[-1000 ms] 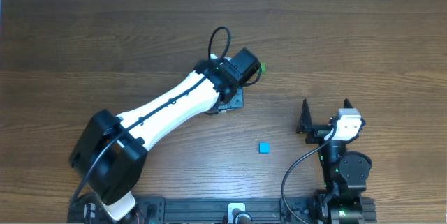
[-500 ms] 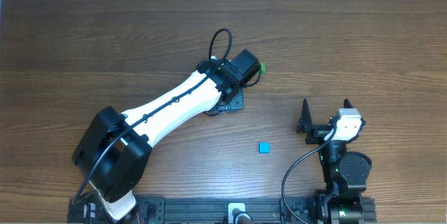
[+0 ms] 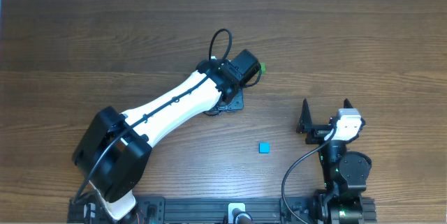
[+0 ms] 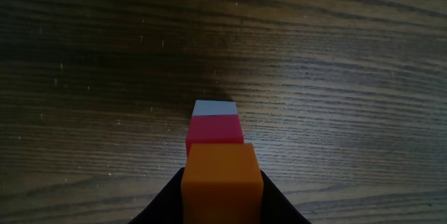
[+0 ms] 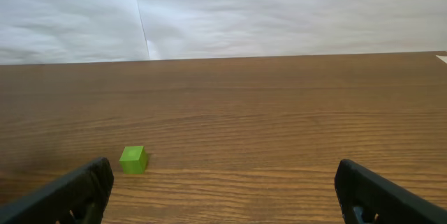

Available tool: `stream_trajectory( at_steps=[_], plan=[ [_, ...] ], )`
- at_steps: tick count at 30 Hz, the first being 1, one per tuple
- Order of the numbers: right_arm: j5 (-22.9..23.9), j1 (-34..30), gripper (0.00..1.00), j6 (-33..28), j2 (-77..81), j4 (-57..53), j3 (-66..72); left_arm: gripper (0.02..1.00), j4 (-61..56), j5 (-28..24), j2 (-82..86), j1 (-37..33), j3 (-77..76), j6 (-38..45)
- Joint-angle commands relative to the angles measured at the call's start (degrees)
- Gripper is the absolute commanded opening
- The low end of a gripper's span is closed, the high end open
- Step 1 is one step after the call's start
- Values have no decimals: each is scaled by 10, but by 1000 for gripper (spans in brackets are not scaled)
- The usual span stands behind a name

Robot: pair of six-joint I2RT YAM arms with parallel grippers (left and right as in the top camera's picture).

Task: Stack Cubes

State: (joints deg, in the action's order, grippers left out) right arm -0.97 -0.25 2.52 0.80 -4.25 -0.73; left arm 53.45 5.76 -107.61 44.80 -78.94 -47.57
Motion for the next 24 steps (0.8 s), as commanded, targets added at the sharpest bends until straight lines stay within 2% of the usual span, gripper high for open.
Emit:
stream_trajectory(
  at_steps=[1, 24],
  plan=[
    [2, -3, 993, -5, -4, 1, 4, 42, 2, -4, -9, -9, -8, 8],
    [2, -3, 993, -5, -4, 1, 4, 47, 0, -9, -23, -9, -8, 8]
  ],
)
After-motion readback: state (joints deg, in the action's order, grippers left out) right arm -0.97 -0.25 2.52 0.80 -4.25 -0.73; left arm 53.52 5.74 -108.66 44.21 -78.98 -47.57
